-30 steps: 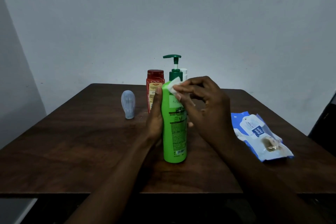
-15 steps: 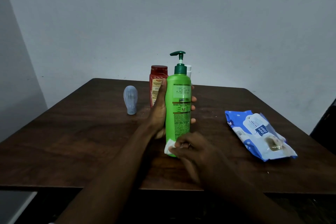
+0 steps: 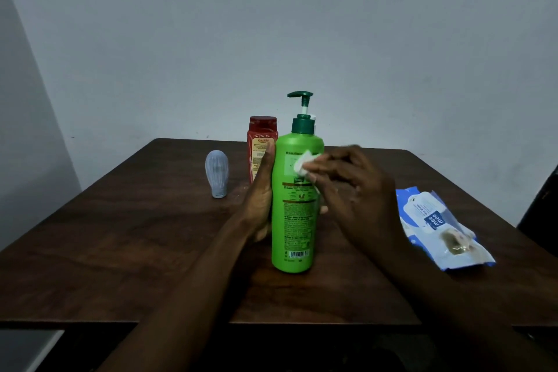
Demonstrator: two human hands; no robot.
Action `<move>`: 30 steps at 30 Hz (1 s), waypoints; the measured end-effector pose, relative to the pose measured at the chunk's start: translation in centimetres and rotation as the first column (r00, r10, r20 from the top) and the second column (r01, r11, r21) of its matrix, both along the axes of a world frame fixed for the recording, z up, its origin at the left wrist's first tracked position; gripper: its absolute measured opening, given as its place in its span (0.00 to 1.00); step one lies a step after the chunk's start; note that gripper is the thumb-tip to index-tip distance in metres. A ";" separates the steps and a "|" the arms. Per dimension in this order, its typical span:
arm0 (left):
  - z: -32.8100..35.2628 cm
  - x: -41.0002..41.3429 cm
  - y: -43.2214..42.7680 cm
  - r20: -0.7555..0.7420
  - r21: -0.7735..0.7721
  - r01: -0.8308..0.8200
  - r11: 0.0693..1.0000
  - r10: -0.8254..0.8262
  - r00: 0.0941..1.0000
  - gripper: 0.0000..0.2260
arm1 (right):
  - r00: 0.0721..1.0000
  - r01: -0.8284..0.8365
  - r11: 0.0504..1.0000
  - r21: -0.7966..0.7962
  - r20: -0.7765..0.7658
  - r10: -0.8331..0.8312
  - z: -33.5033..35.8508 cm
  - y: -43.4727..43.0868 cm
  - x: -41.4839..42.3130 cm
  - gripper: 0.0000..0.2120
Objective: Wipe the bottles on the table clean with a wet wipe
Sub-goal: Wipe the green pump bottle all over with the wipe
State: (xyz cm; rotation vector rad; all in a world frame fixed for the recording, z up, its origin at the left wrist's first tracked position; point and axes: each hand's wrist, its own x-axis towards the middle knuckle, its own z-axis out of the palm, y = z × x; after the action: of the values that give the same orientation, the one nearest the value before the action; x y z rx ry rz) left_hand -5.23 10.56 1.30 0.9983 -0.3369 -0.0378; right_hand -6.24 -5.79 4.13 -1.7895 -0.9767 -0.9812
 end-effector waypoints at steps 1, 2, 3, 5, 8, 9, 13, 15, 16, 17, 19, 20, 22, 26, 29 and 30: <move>-0.1 -0.1 0.0 0.018 -0.012 0.010 1.000 -0.010 1.000 0.30 | 1.000 -0.002 1.000 0.021 0.020 0.001 1.1 0.3 0.2 0.08; 0.0 -0.3 -0.1 0.020 -0.012 0.035 0.999 -0.035 0.999 0.31 | 0.999 -0.019 0.999 0.033 0.027 0.019 2.1 0.5 0.5 0.07; 0.0 -0.3 0.0 0.045 -0.002 0.053 0.999 -0.053 0.998 0.33 | 0.999 -0.025 0.998 0.050 0.028 0.024 2.7 0.7 0.5 0.06; -0.4 0.2 0.2 0.031 0.022 0.083 0.996 -0.084 0.996 0.40 | 0.998 -0.029 0.998 0.064 0.050 0.026 3.7 0.8 0.7 0.06; -0.3 -0.3 -0.1 0.043 0.042 0.089 0.995 -0.091 0.995 0.42 | 0.994 -0.023 1.000 0.020 0.104 0.020 4.8 1.2 0.8 0.07; -0.5 -0.2 -0.1 0.045 0.033 0.094 0.995 -0.096 0.994 0.41 | 0.992 -0.007 1.000 -0.012 0.129 0.009 5.0 1.4 0.7 0.07; -0.7 -0.3 -0.3 0.051 0.002 0.076 0.997 -0.076 0.996 0.38 | 0.984 0.034 0.996 -0.086 0.176 -0.018 5.3 1.5 0.5 0.07; -0.5 -0.5 -0.5 0.046 -0.001 0.073 0.997 -0.073 0.996 0.40 | 0.990 -0.012 1.000 -0.020 0.140 0.015 4.8 1.0 0.4 0.07; -0.2 -0.7 -0.5 0.038 0.009 0.074 0.997 -0.075 0.996 0.41 | 0.995 -0.039 0.999 0.032 0.093 0.036 4.5 0.8 0.3 0.07; -0.1 -0.8 -0.6 0.037 0.025 0.074 0.997 -0.075 0.997 0.43 | 0.998 -0.067 0.994 0.090 0.025 0.065 4.2 0.6 0.3 0.07; 0.1 -0.9 -0.5 0.040 0.041 0.082 0.996 -0.084 0.996 0.46 | 0.967 -0.134 0.963 0.232 -0.182 0.178 4.1 0.7 0.3 0.07; 0.1 -0.9 -0.5 0.046 0.043 0.088 0.995 -0.090 0.995 0.47 | 0.927 -0.161 0.941 0.297 -0.282 0.248 4.3 0.9 0.3 0.06; 0.1 -0.8 -0.5 0.062 0.037 0.099 0.994 -0.101 0.993 0.49 | 0.848 -0.188 0.908 0.375 -0.405 0.343 5.0 1.2 0.5 0.05; -0.1 -1.0 -0.4 0.072 0.049 0.101 0.994 -0.104 0.992 0.51 | 0.682 -0.275 0.844 0.460 -0.525 0.509 6.3 1.5 1.0 0.06; 0.0 -1.2 -0.4 0.085 0.045 0.111 0.993 -0.114 0.990 0.48 | 0.559 -0.323 0.799 0.507 -0.579 0.594 7.6 1.9 1.2 0.09; 0.0 -1.2 -0.4 0.086 0.039 0.116 0.992 -0.119 0.989 0.46 | 0.509 -0.329 0.774 0.541 -0.590 0.627 8.0 2.1 1.2 0.09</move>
State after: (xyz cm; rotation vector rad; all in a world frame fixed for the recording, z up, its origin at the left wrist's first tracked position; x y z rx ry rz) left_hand -6.45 10.14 1.29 1.0152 -0.4776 -0.1066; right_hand -5.01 -3.65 12.13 -1.2614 -0.6258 0.0152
